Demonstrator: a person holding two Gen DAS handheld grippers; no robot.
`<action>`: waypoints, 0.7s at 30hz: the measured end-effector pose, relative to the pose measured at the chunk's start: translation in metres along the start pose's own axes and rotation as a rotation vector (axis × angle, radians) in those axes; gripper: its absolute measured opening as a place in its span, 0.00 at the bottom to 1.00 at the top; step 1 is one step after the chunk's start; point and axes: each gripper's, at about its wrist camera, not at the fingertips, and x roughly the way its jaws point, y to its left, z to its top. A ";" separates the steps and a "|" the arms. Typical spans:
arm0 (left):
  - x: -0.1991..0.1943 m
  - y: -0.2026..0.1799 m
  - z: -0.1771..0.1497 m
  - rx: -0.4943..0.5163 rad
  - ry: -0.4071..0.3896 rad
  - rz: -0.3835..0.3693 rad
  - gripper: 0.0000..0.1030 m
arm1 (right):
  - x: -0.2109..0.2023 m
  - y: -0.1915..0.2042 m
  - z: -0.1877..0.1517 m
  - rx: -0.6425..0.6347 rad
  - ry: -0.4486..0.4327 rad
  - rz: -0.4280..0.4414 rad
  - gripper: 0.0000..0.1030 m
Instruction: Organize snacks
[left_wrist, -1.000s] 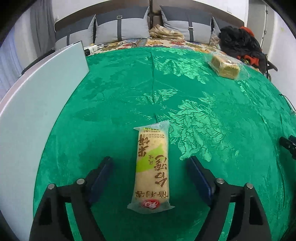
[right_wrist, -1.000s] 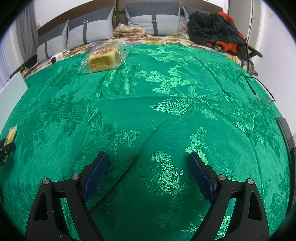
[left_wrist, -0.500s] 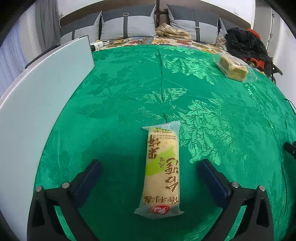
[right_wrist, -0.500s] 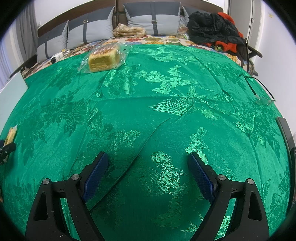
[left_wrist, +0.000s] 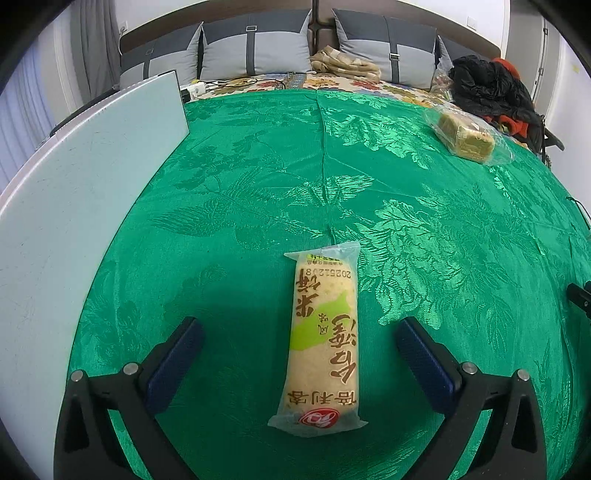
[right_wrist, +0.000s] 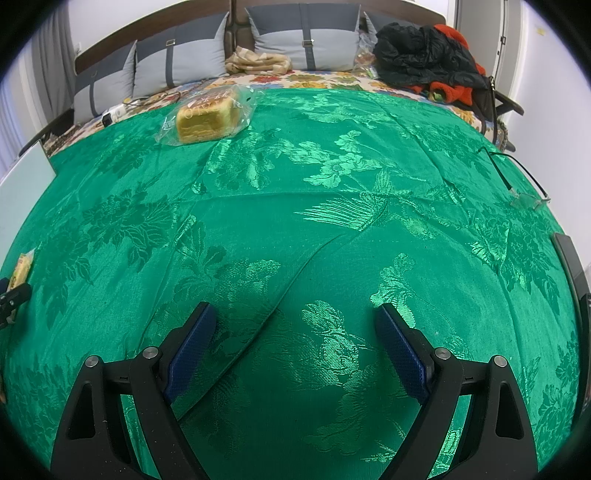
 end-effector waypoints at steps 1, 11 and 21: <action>0.000 0.000 0.000 0.000 0.000 0.000 1.00 | 0.000 0.000 0.000 0.000 0.000 0.000 0.88; 0.000 0.000 0.000 0.000 0.000 0.000 1.00 | 0.000 0.000 0.000 0.000 0.000 -0.001 0.88; 0.000 0.000 0.000 0.000 0.000 0.000 1.00 | 0.000 -0.002 0.000 0.008 0.000 -0.009 0.88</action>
